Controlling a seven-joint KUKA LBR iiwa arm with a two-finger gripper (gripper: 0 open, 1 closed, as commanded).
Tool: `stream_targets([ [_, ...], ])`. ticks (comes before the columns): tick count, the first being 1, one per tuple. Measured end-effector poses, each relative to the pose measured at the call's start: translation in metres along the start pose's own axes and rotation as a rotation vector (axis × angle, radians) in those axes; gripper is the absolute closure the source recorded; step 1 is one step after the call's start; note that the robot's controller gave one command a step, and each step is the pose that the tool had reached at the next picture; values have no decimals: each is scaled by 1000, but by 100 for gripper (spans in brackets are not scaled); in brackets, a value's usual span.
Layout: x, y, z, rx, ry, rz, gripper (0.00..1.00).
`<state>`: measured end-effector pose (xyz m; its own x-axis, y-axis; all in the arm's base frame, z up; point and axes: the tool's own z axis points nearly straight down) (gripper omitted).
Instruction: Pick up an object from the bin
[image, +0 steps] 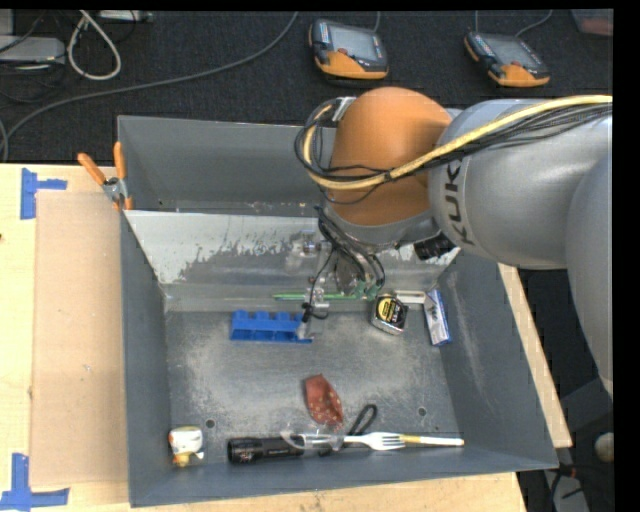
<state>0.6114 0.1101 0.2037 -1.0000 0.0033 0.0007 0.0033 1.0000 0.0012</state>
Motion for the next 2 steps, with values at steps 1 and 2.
stream_targets([
  [1,0,0,0,0,0,1,0],
  [2,37,-29,79,-1,-1,92,0],
])
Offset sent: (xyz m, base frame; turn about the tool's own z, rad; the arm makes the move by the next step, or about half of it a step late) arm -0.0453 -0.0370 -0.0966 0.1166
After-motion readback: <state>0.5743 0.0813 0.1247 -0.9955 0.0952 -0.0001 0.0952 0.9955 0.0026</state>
